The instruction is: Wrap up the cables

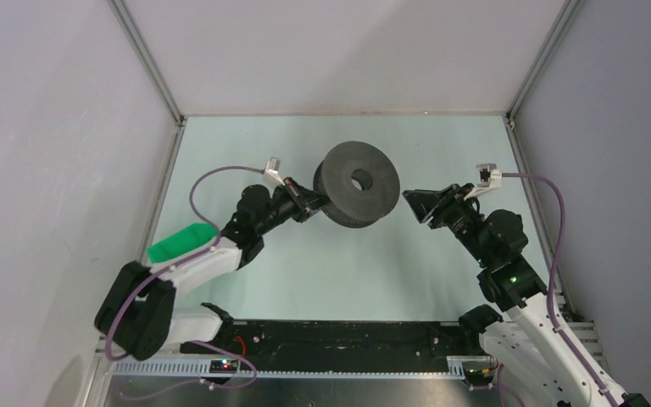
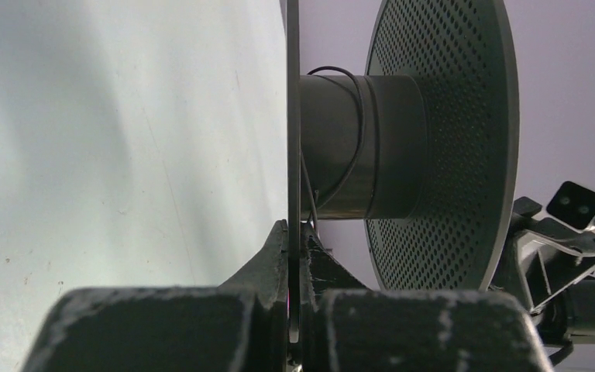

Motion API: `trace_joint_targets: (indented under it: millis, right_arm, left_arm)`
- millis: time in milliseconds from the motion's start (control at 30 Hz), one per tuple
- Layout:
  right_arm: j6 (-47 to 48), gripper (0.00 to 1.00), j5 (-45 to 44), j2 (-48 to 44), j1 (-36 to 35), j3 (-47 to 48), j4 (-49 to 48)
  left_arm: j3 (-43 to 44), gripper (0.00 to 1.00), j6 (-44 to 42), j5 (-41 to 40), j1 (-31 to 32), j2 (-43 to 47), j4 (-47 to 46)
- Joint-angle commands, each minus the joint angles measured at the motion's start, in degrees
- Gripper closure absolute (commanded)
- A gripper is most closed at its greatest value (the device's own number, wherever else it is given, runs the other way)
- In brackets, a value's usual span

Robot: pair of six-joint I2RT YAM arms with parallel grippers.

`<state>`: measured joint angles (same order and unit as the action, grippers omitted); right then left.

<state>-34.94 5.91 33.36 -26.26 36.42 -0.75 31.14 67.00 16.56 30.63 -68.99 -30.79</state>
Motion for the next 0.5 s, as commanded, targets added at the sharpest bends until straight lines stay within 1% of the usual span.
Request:
trace_joint_targets:
  millis: [0, 200, 467]
  right_arm:
    - [0.1, 0.52, -0.2, 0.1, 1.1, 0.5, 2.0]
    - [0.4, 0.52, 1.1, 0.8, 1.7, 0.4, 2.8]
    - [1.2, 0.52, -0.1, 0.4, 2.3, 0.5, 4.5]
  left_arm:
    - [5.6, 1.0, 1.2, 9.0, 0.1, -7.4, -9.7]
    - [7.1, 1.0, 0.8, 11.7, -0.1, -16.2, -11.0]
    - [8.1, 1.0, 0.1, 13.2, -1.1, -26.5, -14.5]
